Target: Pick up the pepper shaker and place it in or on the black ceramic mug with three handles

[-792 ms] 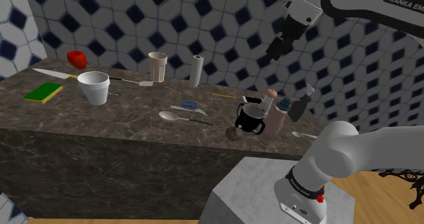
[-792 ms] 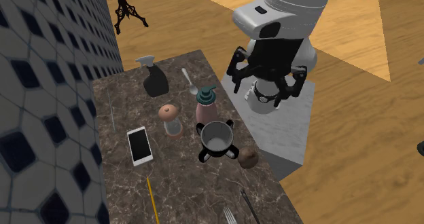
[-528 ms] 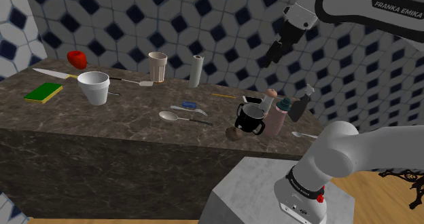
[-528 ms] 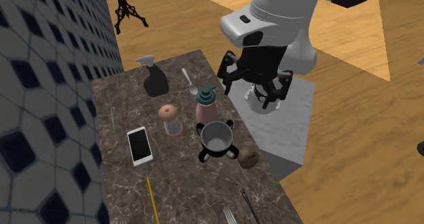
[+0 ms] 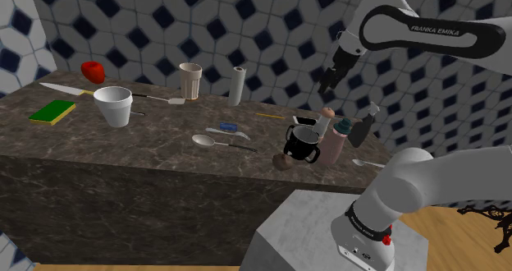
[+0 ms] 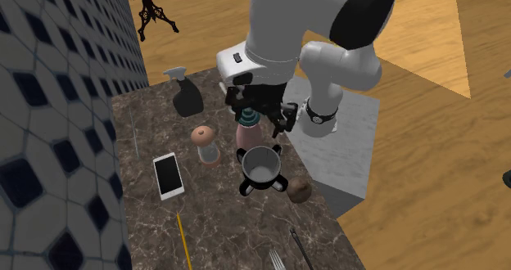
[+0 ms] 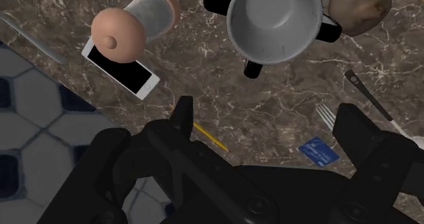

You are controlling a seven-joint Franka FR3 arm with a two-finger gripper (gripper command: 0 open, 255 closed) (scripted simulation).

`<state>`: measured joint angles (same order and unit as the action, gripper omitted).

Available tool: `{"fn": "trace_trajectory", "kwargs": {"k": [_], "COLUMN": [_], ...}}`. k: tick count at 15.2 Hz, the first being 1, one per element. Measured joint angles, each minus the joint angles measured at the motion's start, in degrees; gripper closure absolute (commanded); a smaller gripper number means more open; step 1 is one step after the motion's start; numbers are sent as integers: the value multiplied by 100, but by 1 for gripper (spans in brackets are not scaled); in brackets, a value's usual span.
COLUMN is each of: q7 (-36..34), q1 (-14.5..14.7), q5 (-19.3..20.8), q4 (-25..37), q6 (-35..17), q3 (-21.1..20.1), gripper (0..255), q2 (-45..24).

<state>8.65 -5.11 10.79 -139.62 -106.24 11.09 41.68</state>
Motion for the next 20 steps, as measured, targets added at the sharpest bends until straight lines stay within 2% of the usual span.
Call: {"fn": "trace_trajectory", "kwargs": {"k": [11, 15, 20], "q7": [595, 788, 854], "q1": [-546, -676, -728], "q5": [717, 868, 931], "q4": [-167, -37, -188], "q6": [-1028, -1455, -1897], "q3": [970, 1319, 1494], "gripper": [0, 0, 0], "q2": [-1186, -1837, -2142]}}
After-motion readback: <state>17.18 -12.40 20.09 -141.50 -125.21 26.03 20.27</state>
